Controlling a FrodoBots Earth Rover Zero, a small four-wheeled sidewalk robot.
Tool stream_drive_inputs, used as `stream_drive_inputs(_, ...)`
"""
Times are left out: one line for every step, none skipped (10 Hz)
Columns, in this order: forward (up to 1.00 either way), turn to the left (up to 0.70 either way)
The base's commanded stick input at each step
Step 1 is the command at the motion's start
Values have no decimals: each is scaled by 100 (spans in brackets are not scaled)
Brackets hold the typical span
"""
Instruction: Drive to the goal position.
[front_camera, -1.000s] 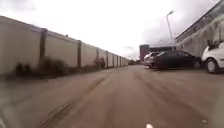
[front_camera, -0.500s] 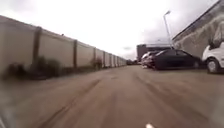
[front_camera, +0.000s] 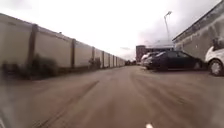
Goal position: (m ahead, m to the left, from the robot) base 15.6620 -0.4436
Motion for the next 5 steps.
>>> stream_drive_inputs(60,0)
stream_drive_inputs(60,-4)
stream_drive_inputs(60,-15)
stream_drive_inputs(60,-15)
stream_drive_inputs(60,-15)
